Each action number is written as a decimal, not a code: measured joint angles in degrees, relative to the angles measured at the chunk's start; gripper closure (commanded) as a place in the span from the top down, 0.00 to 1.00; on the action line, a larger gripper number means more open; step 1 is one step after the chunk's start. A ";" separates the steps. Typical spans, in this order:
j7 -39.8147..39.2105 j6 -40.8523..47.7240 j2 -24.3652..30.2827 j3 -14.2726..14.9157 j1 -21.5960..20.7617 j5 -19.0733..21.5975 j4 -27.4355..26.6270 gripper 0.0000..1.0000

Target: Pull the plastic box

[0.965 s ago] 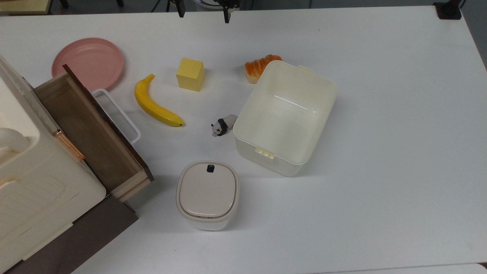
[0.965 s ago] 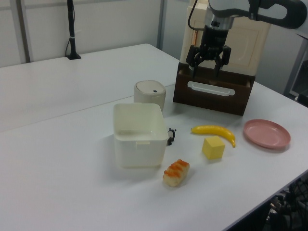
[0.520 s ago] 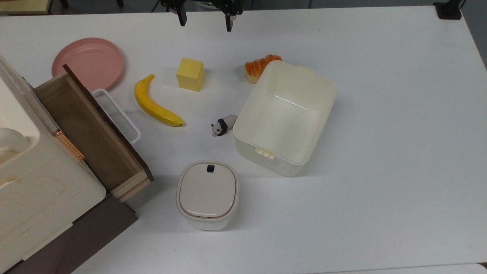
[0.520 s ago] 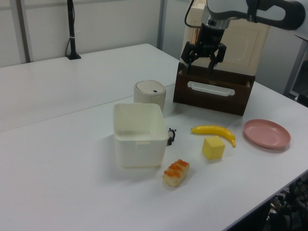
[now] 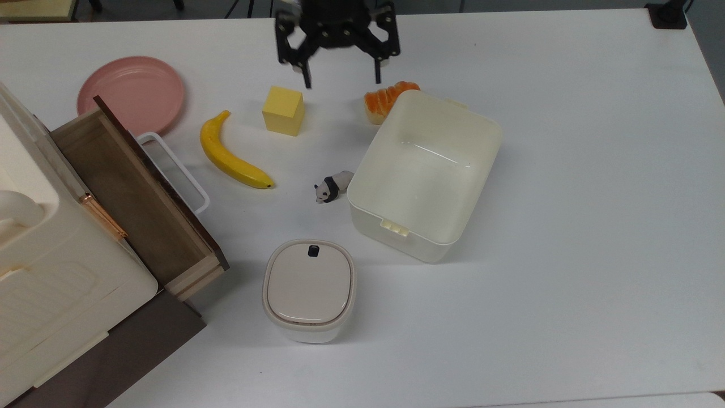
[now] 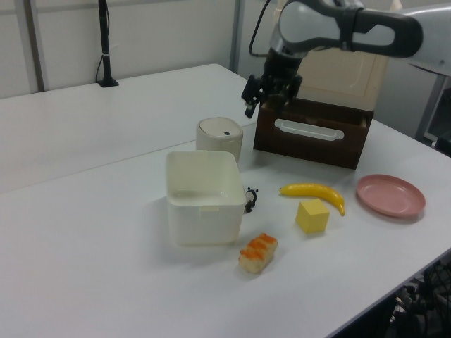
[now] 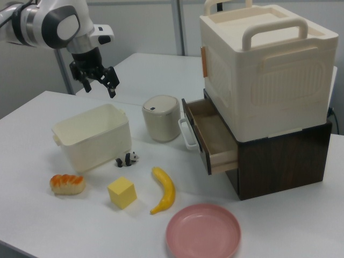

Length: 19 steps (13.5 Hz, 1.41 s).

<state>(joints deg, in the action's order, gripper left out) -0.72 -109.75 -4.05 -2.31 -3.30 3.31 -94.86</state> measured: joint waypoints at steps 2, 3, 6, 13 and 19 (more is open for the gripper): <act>-12.14 -0.18 -0.86 -0.97 -0.01 0.00 0.01 1.00; -18.70 -0.18 -1.23 -1.69 -0.03 0.00 0.01 1.00; -30.50 -0.18 -2.61 -3.25 -0.05 0.00 -0.03 1.00; -40.62 -2.56 -10.43 -8.35 -0.17 -4.07 -0.03 1.00; -42.83 -2.57 -13.58 -8.54 -0.65 -10.18 -0.04 1.00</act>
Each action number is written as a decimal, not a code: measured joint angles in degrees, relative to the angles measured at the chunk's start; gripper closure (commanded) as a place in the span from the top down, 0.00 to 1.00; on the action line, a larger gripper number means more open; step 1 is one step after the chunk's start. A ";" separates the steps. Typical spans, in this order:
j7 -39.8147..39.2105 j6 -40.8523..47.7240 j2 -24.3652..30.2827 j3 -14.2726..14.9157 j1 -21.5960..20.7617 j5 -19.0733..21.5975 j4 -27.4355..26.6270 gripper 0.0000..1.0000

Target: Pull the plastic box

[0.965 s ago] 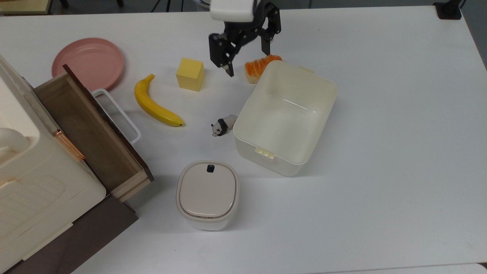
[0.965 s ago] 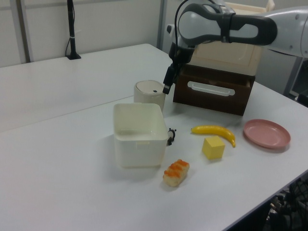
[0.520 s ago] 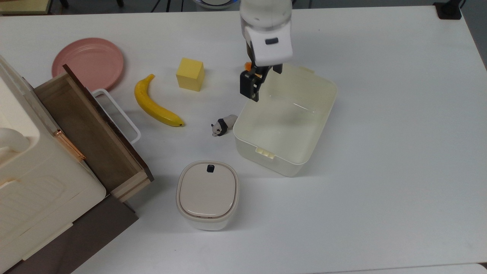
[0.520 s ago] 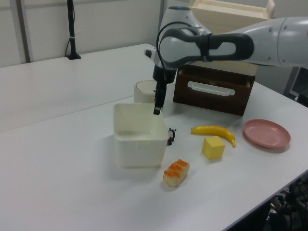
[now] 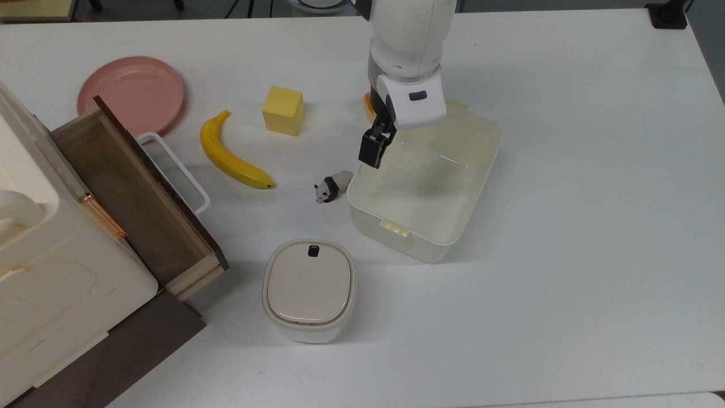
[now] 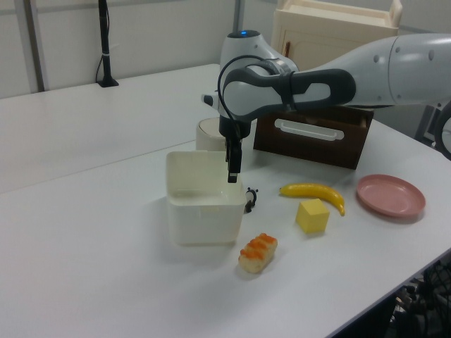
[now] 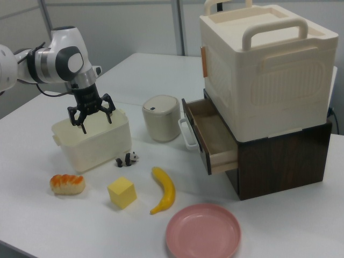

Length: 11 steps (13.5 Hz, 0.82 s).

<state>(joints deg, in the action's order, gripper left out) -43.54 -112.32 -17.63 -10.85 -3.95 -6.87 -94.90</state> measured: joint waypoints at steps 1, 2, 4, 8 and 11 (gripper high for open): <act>-0.61 0.00 -0.21 0.00 0.00 -0.17 0.00 1.00; -0.91 0.00 -0.25 0.00 0.00 -0.18 0.00 1.00; -1.10 0.00 -0.26 0.00 0.00 -0.25 -0.09 1.00; -2.12 0.00 -0.39 0.00 0.06 -0.74 -0.92 1.00; -2.51 0.00 -0.39 0.01 0.15 -1.17 -1.36 1.00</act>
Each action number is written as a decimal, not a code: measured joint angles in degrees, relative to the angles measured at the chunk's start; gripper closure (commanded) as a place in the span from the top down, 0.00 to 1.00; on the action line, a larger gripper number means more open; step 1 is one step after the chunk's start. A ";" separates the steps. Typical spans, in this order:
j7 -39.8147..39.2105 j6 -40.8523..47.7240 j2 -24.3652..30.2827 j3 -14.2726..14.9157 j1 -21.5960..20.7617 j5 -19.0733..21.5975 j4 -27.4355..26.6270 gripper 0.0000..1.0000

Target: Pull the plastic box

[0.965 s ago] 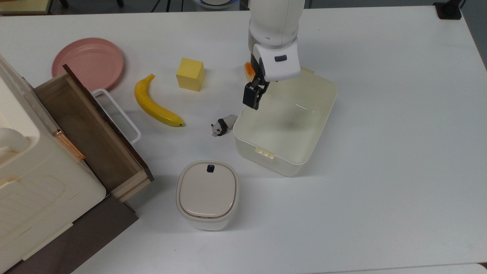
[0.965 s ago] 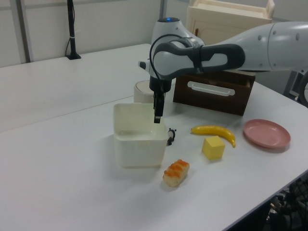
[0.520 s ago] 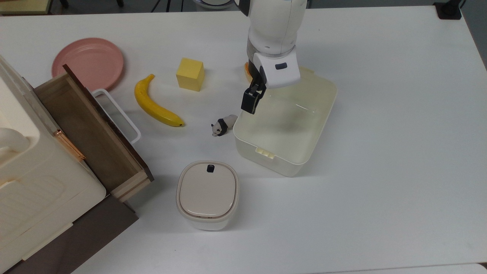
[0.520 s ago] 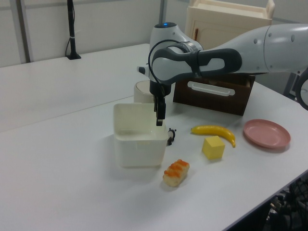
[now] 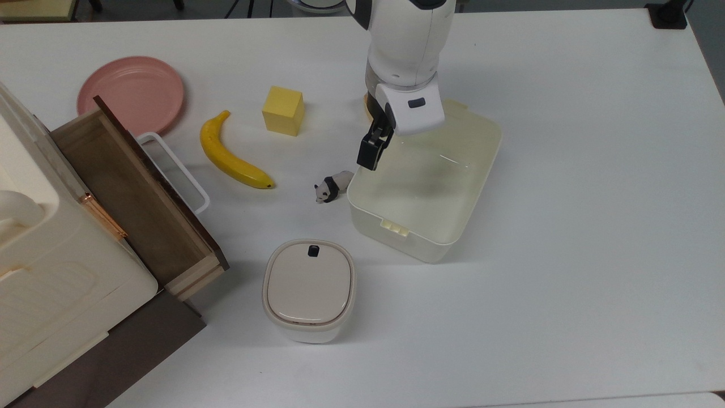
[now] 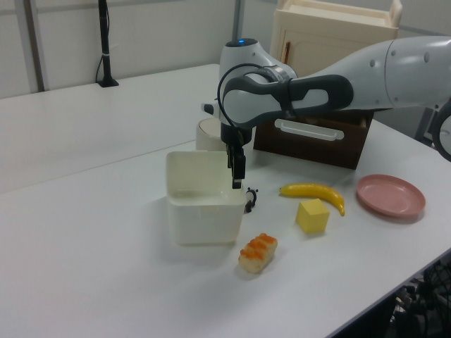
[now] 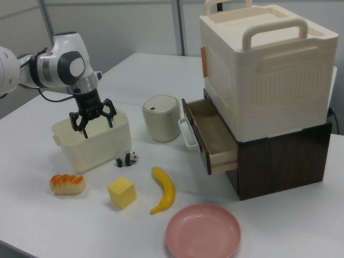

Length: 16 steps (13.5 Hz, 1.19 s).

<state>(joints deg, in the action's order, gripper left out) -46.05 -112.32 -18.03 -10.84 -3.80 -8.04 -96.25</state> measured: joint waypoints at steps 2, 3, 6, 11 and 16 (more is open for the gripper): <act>-1.20 0.00 0.00 0.01 0.03 -1.32 -0.35 1.00; -2.22 0.00 0.00 0.02 0.05 -1.92 -0.68 1.00; -3.87 0.00 0.01 0.08 0.74 -4.30 -1.55 1.00; -4.49 1.24 0.91 0.32 2.15 -7.99 -2.45 1.00; 0.24 1.39 2.54 0.38 2.63 -8.21 -3.18 1.00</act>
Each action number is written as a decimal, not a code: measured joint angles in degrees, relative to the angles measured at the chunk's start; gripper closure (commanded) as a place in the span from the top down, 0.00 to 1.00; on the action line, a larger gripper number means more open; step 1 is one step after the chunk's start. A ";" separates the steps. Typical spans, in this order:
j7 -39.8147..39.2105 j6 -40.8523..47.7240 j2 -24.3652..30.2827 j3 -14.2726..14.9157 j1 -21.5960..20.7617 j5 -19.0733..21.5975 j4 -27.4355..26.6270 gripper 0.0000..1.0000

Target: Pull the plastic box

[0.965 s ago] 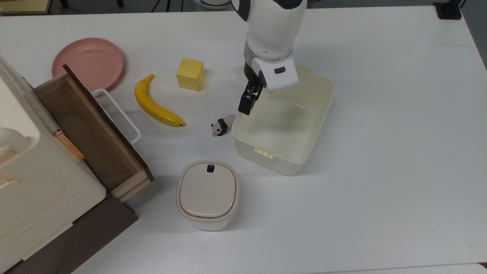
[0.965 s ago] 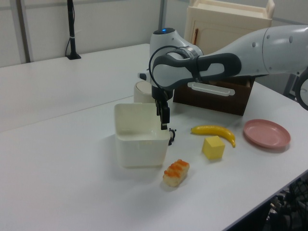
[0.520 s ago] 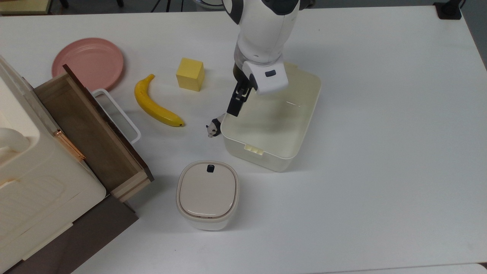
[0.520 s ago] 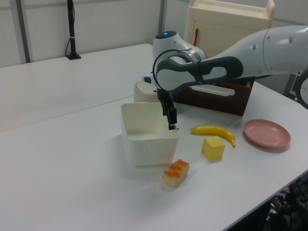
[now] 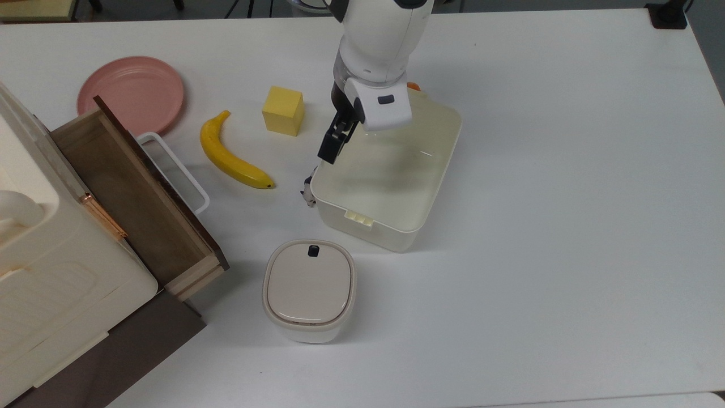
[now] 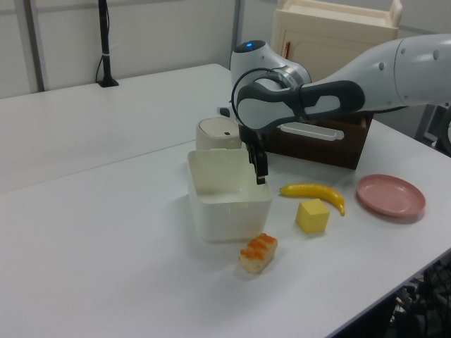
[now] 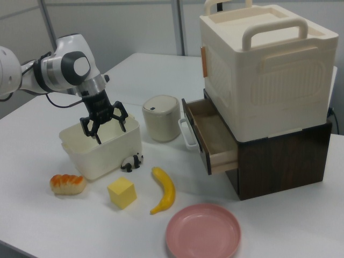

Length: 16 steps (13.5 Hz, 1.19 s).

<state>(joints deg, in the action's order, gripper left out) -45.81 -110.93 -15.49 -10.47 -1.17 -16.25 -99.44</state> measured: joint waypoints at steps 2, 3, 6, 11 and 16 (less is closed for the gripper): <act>9.09 0.00 0.89 -0.05 -0.02 0.72 0.22 1.00; 16.24 0.00 2.36 -0.12 -0.10 2.38 0.29 1.00; 30.88 5.00 9.58 0.01 1.20 9.09 0.88 1.00; 47.97 14.65 17.12 2.12 6.83 13.37 2.92 1.00; 53.26 14.65 18.29 4.63 8.63 13.45 2.84 1.00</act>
<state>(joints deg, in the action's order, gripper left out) 7.45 -96.27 2.80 -5.83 7.46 -2.80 -96.59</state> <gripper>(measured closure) 0.000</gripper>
